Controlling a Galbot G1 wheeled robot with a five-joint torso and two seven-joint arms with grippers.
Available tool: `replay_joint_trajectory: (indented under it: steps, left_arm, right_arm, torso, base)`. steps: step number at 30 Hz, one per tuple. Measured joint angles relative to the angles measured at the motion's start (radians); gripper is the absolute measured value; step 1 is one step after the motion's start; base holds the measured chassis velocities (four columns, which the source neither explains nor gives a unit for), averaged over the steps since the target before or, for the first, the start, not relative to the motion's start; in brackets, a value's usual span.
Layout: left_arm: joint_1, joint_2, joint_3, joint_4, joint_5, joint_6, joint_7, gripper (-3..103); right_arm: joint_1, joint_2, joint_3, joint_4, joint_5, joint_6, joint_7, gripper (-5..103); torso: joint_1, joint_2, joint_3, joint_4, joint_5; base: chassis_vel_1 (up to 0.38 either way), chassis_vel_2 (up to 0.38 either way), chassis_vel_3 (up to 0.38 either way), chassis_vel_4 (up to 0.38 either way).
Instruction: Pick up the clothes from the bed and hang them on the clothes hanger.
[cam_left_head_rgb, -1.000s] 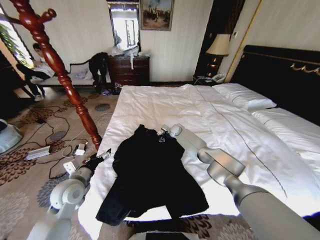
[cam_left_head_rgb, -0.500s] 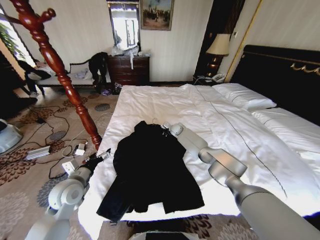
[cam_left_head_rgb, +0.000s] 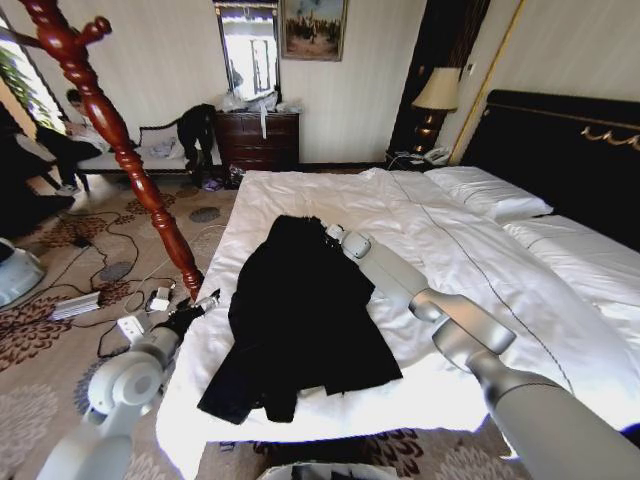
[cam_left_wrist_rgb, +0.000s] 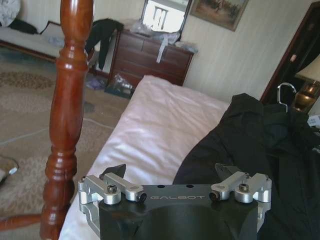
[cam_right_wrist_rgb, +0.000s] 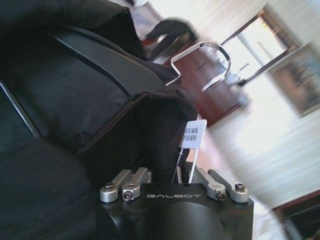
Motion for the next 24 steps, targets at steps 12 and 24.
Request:
replay_joint_trajectory:
  steps: [12, 24]
  left_arm:
    - [-0.174, 0.325, -0.057, -0.048, -0.193, -0.007, -0.048, 100]
    - [-0.366, 0.577, -0.156, -0.024, -0.471, 0.013, -0.099, 100]
  right_arm:
    - [0.047, -0.071, 0.066, 0.231, -0.040, 0.066, 0.109, 27]
    - [0.239, -0.057, 0.112, 0.356, 0.084, 0.073, 0.196, 27]
  torso:
    - [0.000, 0.000, 0.000, -0.0002, 0.0001]
    - [0.000, 0.000, 0.000, -0.0003, -0.0002]
  base:
    - [0.000, 0.000, 0.000, 0.000]
    - [0.000, 0.000, 0.000, 0.000]
